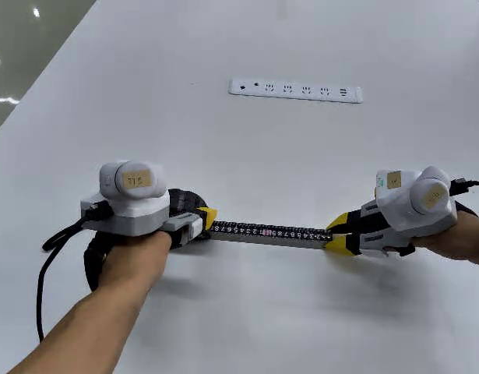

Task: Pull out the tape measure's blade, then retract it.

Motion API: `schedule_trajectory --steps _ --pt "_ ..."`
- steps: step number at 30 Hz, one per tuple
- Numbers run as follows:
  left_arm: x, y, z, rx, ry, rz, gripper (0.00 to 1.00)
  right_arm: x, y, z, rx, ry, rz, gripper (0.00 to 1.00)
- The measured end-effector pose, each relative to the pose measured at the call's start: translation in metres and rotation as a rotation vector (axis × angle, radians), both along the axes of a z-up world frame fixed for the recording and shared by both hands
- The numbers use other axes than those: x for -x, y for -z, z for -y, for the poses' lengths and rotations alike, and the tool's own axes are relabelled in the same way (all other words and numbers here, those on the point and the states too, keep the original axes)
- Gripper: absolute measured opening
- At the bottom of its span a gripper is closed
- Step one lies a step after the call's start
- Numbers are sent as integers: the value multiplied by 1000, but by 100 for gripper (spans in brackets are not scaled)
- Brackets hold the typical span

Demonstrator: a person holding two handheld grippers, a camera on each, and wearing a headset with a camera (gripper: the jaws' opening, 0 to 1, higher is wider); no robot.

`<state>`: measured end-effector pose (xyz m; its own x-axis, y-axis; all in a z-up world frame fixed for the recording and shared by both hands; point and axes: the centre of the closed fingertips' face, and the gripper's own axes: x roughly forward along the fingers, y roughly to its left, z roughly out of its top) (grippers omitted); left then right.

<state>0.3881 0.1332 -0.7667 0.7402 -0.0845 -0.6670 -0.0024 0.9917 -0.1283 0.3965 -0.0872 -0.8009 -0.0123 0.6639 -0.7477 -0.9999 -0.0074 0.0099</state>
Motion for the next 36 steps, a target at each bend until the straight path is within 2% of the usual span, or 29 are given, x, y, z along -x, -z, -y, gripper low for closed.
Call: schedule_trajectory --steps 24,36 --pt "2 -1 -1 9 1 -3 54 4 -1 -22 -19 -8 -6 10" --pt "2 -1 -1 13 -1 -3 55 1 1 -31 -25 -14 -7 10"
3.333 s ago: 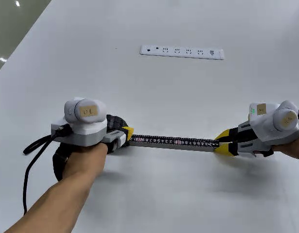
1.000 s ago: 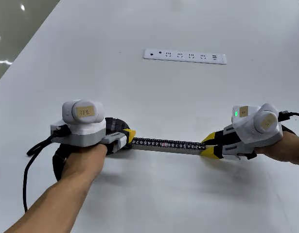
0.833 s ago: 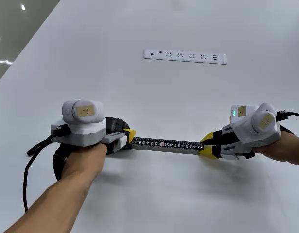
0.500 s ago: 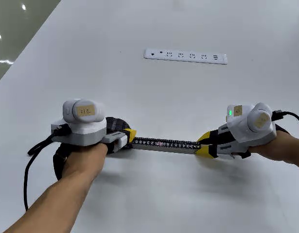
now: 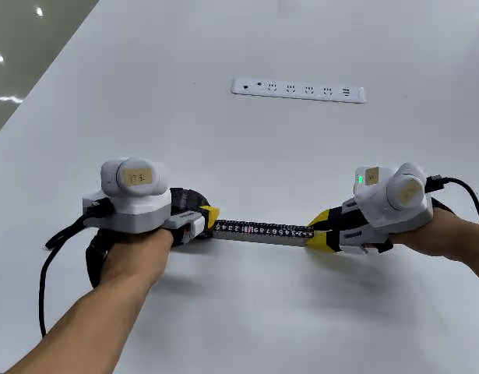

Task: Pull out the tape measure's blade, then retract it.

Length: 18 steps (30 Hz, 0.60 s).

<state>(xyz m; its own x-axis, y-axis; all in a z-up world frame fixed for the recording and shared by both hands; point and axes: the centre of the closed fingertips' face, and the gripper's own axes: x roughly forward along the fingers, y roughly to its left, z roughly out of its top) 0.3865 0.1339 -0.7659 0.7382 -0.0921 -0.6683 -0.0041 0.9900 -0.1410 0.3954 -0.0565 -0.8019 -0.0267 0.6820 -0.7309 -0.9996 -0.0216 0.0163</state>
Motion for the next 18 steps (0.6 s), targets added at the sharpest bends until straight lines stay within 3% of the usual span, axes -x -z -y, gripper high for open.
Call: schedule_trajectory --steps 18 --pt "0 0 0 4 -2 1 55 1 0 -18 -13 -10 -2 10"
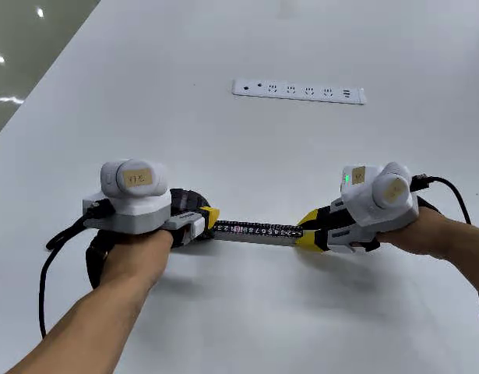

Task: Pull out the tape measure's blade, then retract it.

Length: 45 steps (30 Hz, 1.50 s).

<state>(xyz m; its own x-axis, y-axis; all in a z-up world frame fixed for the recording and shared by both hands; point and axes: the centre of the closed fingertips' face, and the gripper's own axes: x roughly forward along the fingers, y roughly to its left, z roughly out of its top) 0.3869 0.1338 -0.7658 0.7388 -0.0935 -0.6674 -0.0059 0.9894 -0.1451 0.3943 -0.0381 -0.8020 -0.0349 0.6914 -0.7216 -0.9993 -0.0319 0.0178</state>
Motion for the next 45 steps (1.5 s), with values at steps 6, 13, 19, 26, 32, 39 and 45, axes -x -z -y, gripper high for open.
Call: schedule_trajectory --steps 6,13,19,26,32,39,45 --pt "0 0 0 -1 0 1 55 1 0 -6 -3 -3 -1 10" --pt "0 1 0 -1 1 2 55 3 0 -13 -6 -6 -1 10" --pt "0 1 0 1 0 1 55 3 0 -20 -10 -9 -1 10" --pt "0 1 1 1 2 1 55 4 0 -28 -14 -13 -5 10" --pt "1 1 1 1 3 0 55 5 0 -33 -16 -15 -5 10" --pt "1 0 1 4 3 -1 55 5 1 -38 -18 -19 -6 10" --pt "1 0 1 4 5 -1 55 6 2 -43 -22 -20 -11 10"
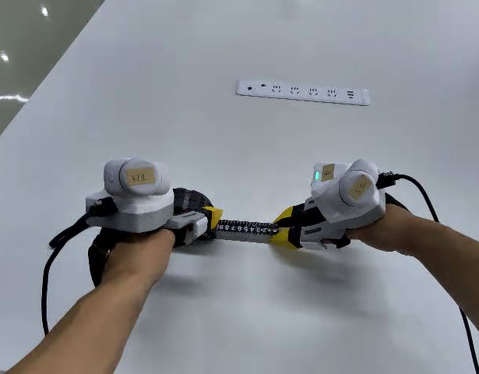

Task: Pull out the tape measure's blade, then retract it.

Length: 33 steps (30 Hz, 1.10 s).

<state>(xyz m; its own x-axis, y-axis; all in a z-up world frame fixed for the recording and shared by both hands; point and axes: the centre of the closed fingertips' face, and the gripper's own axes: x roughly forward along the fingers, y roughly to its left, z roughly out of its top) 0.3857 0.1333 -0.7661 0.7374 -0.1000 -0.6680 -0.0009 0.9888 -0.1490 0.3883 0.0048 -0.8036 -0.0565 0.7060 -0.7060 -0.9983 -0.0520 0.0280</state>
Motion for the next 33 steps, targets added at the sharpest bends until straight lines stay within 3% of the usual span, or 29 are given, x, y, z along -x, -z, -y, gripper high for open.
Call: schedule_trajectory --steps 33 --pt "-1 1 -1 7 3 -2 55 3 1 -28 -13 -26 -8 10"
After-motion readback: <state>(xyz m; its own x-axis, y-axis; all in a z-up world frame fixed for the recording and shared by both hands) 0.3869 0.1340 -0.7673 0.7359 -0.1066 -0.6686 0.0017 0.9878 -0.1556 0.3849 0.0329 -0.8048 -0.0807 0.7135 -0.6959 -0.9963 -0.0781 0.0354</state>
